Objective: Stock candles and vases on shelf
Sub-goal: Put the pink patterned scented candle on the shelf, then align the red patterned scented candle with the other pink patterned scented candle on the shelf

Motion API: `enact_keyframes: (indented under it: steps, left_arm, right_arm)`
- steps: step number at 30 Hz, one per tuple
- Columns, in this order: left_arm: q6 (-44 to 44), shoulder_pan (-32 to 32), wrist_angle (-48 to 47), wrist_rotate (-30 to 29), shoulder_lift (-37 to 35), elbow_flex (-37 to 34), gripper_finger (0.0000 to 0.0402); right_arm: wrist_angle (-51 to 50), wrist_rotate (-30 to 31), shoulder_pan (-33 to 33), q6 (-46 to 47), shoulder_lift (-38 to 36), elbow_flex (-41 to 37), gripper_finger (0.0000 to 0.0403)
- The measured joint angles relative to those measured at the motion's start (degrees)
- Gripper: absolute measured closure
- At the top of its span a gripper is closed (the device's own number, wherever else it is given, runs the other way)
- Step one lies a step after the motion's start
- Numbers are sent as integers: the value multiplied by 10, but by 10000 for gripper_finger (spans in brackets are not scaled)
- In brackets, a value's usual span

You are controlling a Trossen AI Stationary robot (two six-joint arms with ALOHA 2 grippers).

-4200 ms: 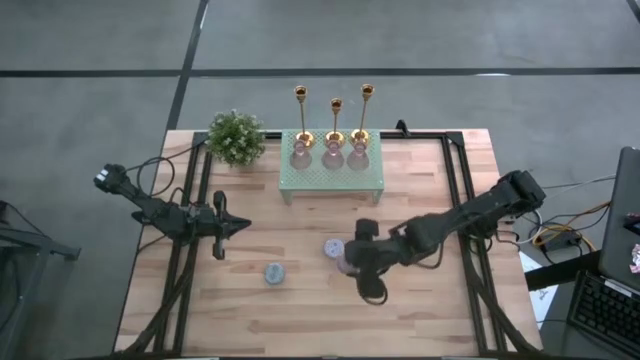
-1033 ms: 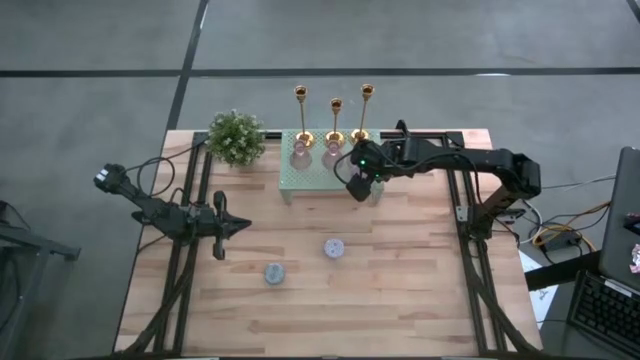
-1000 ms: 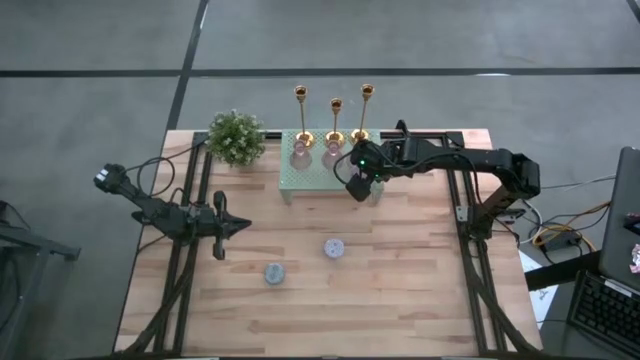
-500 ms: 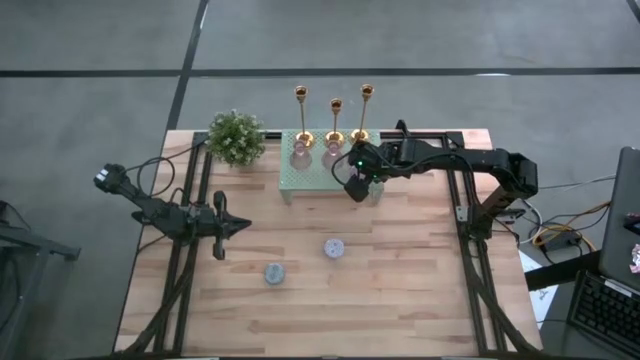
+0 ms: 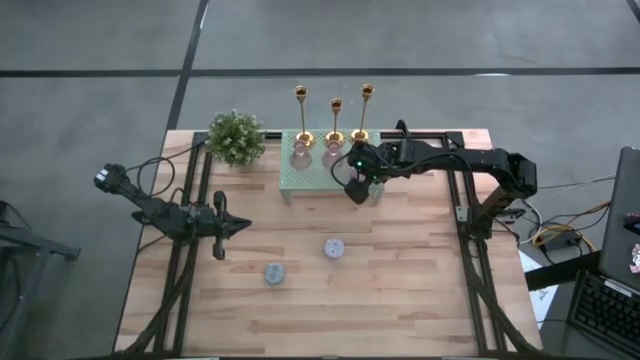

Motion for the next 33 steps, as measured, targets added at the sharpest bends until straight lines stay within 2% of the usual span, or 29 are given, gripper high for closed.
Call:
enact_keyframes:
  steps: [4, 17, 33]
  left_arm:
    - [0, 0, 0, 0, 0, 0, 381]
    - [0, 0, 0, 0, 0, 0, 381]
    - [0, 0, 0, 0, 0, 0, 381]
  right_arm:
    - [1, 0, 0, -7, 0, 0, 37]
    - [2, 2, 9, -24, -29, 35, 35]
    - [17, 7, 123, -48, -31, 61, 35]
